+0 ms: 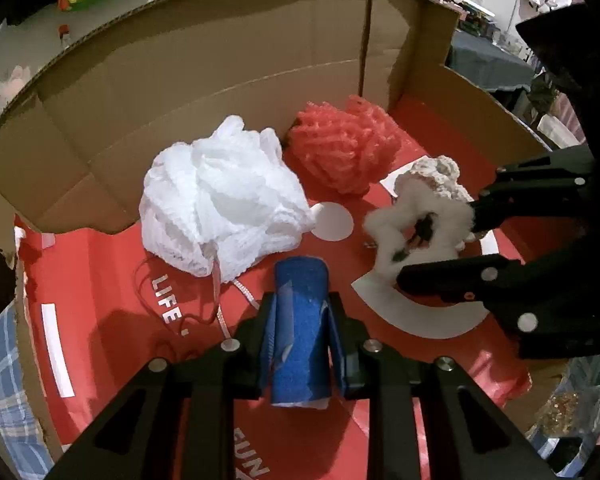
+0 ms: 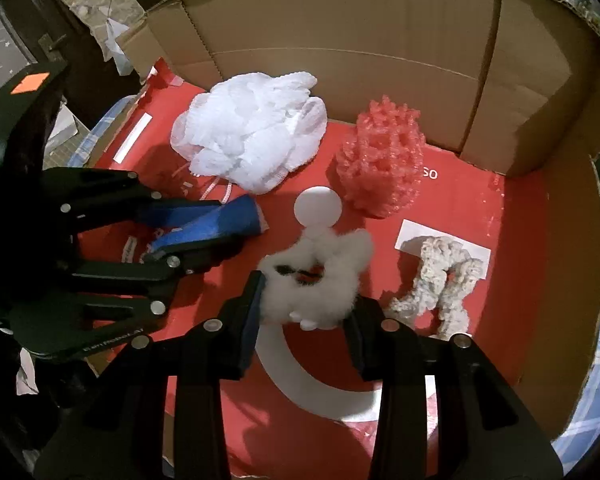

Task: Organize soft objects
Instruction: 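Open both tools to release the scrunchie and cloth inside the box, then withdraw both tools from the box back toward the table items, then grasp the black fluffy scrunchie with the right tool while the left tool grasps the beige round puff, then carry the black scrunchie and beige puff with both tools toward the box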

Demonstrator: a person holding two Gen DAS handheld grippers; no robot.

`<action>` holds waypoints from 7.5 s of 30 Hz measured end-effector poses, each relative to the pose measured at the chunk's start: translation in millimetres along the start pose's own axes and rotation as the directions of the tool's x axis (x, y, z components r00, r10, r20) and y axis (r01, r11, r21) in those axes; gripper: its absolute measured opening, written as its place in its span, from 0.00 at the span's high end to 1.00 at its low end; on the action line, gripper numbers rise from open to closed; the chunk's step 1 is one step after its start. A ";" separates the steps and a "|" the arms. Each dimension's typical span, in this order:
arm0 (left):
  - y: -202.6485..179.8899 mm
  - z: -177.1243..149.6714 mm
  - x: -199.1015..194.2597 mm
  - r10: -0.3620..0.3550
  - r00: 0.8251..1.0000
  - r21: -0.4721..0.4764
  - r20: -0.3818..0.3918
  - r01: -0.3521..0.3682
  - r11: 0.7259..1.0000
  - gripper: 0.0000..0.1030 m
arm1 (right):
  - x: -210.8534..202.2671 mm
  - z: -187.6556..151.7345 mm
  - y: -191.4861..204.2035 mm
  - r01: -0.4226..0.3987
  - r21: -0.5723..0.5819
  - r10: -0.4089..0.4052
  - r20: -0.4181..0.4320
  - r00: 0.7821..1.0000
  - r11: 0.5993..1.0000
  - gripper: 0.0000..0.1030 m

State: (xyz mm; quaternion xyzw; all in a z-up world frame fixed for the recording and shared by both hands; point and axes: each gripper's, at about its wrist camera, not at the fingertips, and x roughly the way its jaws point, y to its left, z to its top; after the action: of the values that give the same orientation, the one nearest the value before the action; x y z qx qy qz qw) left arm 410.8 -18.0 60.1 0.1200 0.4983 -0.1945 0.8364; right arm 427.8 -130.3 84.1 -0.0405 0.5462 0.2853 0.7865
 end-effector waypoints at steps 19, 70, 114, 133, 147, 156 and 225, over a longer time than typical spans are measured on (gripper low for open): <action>0.8 -5.8 -11.3 0.009 0.999 0.003 0.038 -0.009 1.000 0.56 | 16.8 9.4 10.7 0.045 0.022 -0.044 -0.040 0.998 0.999 0.54; -124.2 -261.0 -262.9 0.211 0.727 -0.265 0.654 -0.041 0.963 0.00 | -193.9 -301.2 177.7 0.307 0.184 -0.351 0.638 0.685 0.934 0.07; -142.1 -258.1 -115.9 -0.039 0.942 -0.158 0.332 0.097 0.983 0.53 | -77.0 -296.3 101.6 0.111 0.185 -0.174 0.370 0.913 0.976 0.65; -139.5 -245.7 -135.5 -0.098 0.932 -0.072 0.350 0.131 0.989 0.63 | -94.0 -284.9 128.0 0.074 0.111 -0.115 0.422 0.900 0.991 0.67; -136.8 -244.2 -134.9 -0.100 0.931 -0.081 0.352 0.137 0.987 0.63 | -91.0 -284.9 130.6 0.073 0.107 -0.112 0.418 0.902 0.992 0.67; -116.8 -253.9 -141.3 -0.088 0.931 -0.132 0.354 0.143 0.981 0.63 | -97.6 -292.2 116.5 0.084 0.147 -0.138 0.410 0.902 0.986 0.67; 20.5 -208.6 -146.0 0.039 0.950 -0.081 0.308 -0.015 0.997 0.63 | -115.3 -219.0 24.0 0.105 0.072 -0.124 0.364 0.923 0.992 0.67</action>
State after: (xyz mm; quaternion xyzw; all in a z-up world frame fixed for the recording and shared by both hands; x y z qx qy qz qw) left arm 193.3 112.7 89.8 0.0625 0.3665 -0.1800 0.9107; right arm 205.0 -239.1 104.2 0.0017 0.3932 0.2273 0.8909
